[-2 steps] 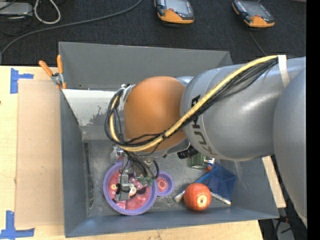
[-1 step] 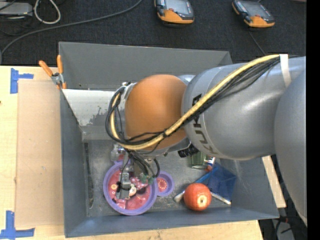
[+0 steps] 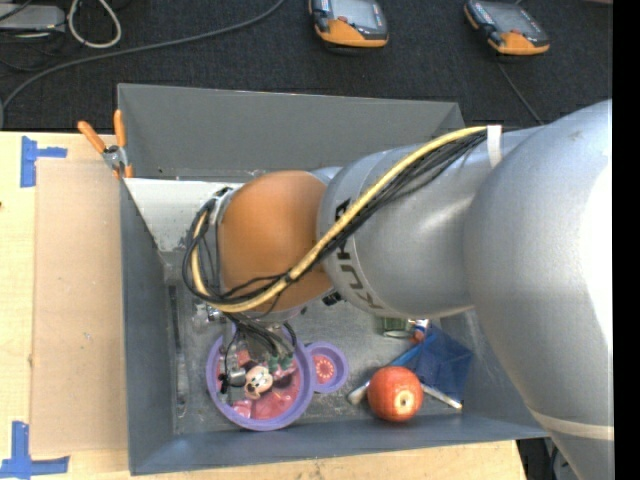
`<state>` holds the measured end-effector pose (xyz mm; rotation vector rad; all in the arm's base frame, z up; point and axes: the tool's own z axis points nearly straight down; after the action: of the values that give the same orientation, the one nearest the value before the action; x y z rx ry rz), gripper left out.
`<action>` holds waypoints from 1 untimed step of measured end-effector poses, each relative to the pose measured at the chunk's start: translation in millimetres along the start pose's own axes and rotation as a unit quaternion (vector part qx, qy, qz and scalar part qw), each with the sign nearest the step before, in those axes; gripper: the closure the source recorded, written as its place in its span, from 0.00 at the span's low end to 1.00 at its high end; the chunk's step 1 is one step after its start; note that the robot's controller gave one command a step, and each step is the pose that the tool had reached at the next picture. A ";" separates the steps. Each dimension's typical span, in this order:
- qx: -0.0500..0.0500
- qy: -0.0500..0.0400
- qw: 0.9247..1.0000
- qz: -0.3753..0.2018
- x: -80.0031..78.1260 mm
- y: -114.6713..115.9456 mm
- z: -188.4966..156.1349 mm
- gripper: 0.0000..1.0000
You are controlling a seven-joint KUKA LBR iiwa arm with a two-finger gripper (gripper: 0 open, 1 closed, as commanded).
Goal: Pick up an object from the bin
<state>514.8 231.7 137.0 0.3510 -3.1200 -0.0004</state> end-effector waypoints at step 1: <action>0.000 -0.002 0.987 -0.160 -29.1 -8.4 68.8 0.00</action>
Offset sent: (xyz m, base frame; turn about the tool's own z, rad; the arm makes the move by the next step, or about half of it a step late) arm 0.0213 0.0140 -0.0670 -0.4731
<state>545.0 229.9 68.1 0.8465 -3.0283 -0.0015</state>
